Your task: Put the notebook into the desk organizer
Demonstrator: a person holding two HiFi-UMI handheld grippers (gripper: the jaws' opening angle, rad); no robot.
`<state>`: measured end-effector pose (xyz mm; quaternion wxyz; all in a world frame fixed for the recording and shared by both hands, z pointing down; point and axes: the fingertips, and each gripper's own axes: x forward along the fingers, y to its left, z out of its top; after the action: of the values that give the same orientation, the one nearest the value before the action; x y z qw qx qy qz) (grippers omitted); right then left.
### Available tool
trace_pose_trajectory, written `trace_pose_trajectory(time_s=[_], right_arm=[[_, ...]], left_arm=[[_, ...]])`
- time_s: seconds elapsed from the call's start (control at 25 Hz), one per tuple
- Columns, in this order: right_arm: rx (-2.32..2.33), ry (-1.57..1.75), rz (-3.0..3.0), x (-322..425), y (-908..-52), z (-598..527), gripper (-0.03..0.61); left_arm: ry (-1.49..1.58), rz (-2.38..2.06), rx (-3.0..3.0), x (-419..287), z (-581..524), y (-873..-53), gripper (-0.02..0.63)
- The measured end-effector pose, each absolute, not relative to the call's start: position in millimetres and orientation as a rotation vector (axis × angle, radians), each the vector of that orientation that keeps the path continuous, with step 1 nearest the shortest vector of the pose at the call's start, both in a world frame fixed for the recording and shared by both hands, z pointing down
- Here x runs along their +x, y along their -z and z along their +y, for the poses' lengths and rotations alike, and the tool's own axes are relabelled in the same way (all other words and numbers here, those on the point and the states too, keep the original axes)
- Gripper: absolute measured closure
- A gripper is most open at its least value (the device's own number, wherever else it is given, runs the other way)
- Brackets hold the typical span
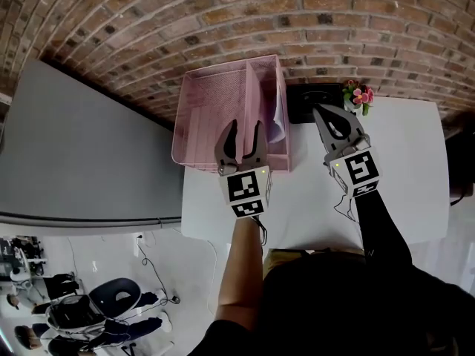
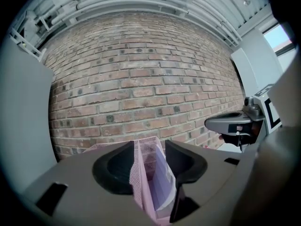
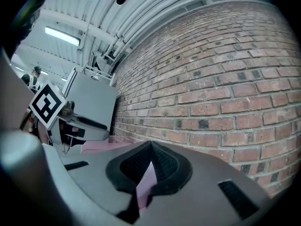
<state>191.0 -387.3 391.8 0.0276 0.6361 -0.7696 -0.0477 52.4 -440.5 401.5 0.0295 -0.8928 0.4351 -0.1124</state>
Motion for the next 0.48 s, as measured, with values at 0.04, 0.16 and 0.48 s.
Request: trace_pose_trajectory(time_s=[0.04, 0.16, 0.48], right_arm=[[1.966, 0.155, -2.374, 188, -388, -384, 0.558], [1.981, 0.188, -2.353, 177, -377, -375, 0.558], [2.093, 0.179, -2.248, 144, -363, -342, 0.558]], left_arm=[[0.333, 1.331, -2.759, 51, -437, -399, 0.408], [0.283, 1.283, -2.787, 43, -427, -389, 0.399], [0.183, 1.048, -2.887, 18, -389, -367, 0.365]])
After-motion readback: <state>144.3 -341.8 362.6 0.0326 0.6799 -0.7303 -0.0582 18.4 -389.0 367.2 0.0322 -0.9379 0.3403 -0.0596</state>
